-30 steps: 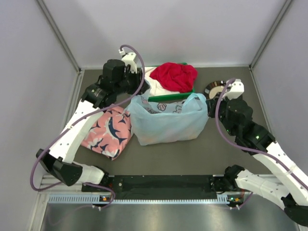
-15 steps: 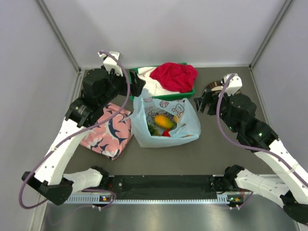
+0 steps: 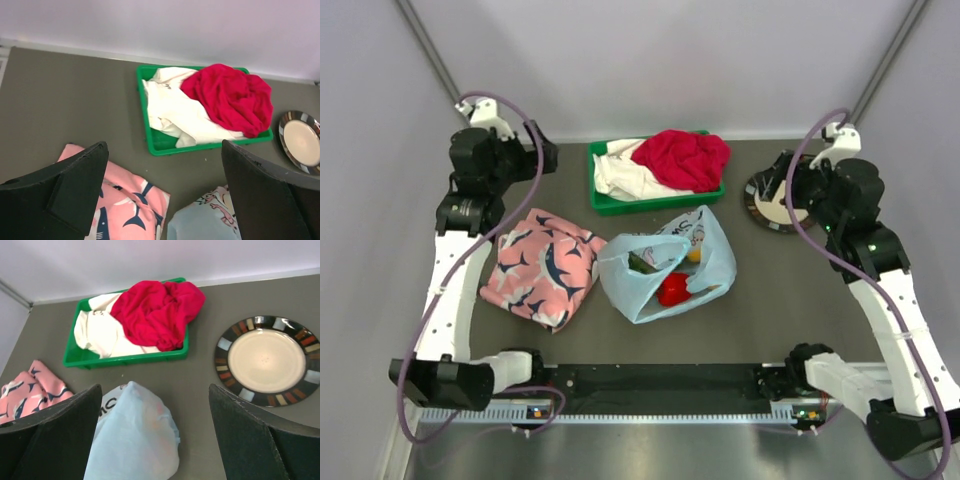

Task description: Place the fruits into the plastic bag

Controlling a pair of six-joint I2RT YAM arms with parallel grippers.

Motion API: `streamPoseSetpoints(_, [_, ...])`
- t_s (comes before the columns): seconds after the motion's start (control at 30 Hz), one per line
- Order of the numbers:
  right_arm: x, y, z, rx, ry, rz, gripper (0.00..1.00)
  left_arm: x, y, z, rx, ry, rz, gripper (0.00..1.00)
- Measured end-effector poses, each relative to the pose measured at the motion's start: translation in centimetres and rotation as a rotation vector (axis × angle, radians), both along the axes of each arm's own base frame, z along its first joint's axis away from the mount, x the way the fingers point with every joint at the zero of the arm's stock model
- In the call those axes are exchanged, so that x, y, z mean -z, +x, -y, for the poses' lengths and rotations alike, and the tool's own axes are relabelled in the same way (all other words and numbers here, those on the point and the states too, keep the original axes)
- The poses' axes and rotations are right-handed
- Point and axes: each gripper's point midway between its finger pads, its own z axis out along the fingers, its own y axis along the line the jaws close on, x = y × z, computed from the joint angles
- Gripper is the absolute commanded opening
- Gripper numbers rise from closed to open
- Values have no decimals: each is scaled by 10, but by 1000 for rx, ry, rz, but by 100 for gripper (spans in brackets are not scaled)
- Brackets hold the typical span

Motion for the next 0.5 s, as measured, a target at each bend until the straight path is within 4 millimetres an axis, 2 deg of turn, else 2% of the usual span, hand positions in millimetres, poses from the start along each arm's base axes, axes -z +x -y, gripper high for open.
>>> streamPoseSetpoints(0.1, [1, 1, 19, 36, 22, -2, 87, 9, -1, -28, -60, -30, -11, 99])
streamPoseSetpoints(0.2, [6, -5, 33, 62, 32, -11, 87, 23, -14, -48, -111, -40, -23, 99])
streamPoseSetpoints(0.33, [10, -19, 38, 67, 35, -12, 87, 28, -39, -46, -102, -40, -1, 99])
streamPoseSetpoints(0.5, [16, -33, 38, 62, 41, -13, 87, 19, -65, -48, -118, -30, 48, 99])
